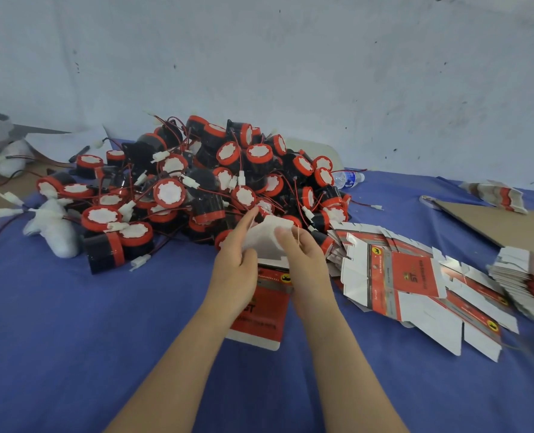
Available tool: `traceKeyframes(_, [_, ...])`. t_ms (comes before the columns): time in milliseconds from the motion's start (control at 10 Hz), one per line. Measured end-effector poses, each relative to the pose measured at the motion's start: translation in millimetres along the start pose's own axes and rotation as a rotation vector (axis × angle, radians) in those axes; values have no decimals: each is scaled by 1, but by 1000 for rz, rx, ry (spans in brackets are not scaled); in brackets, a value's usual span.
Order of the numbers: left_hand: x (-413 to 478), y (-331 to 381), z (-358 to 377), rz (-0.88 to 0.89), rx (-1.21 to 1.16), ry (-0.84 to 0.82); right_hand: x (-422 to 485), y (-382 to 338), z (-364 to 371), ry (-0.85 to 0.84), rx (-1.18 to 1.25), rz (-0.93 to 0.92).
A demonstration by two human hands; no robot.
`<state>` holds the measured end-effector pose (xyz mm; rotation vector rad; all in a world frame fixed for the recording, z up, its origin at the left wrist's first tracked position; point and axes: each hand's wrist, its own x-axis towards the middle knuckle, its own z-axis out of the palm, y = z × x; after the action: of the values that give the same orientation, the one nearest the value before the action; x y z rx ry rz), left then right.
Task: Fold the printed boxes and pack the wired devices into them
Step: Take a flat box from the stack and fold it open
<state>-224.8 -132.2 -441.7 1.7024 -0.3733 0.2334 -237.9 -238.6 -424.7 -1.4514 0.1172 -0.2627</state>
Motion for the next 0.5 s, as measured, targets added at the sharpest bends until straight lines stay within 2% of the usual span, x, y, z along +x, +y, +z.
traceKeyframes(100, [-5,5,5,96,46,-25,3,4,-6,32,-28,-42])
traceKeyframes(300, [-7,-6,10,260,172,-39,3,3,-15,-37,43,83])
traceKeyframes(400, [-8,-8,5,216,182,-67,4,3,-17,-23,54,76])
traceKeyframes(500, [-6,-3,2,14,52,-121,3,2,-18,-39,112,100])
